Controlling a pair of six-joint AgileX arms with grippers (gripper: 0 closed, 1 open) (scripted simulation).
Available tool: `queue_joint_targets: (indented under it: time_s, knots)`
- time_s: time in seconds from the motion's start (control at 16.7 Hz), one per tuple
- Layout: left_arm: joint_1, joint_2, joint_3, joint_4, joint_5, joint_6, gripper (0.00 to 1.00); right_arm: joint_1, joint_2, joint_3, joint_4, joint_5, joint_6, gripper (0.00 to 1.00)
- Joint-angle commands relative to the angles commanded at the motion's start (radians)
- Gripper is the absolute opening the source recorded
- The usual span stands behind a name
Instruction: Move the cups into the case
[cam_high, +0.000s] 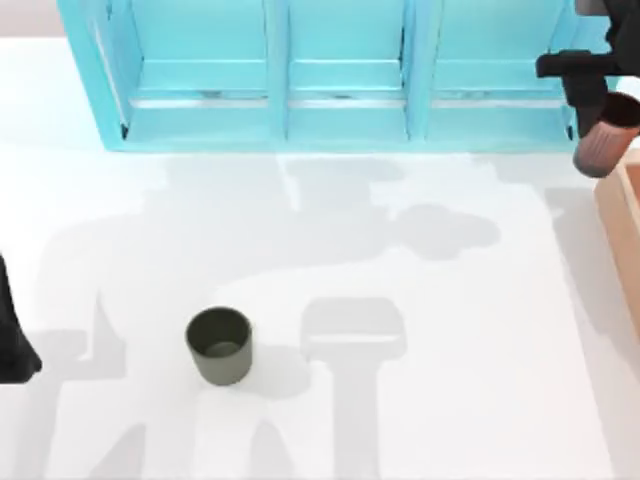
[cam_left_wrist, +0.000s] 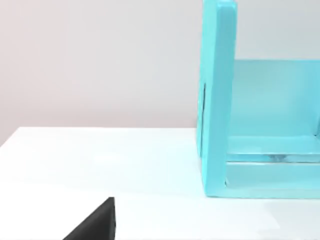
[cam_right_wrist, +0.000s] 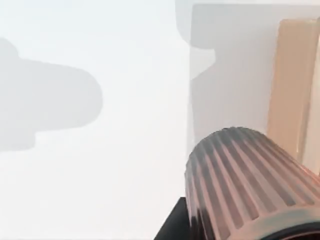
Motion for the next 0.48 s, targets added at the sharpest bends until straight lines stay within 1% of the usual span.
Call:
queue_joint_targets:
  time_s: [0.18,0.48]
  knots:
    - [0.000,0.000,0.000,0.000,0.000,0.000,1.00,-0.103,-0.150,-0.150,0.004,-0.007,-0.109,0.00]
    - [0.000,0.000,0.000,0.000,0.000,0.000,1.00,-0.339,-0.504,-0.510,0.013,-0.020,-0.340,0.00]
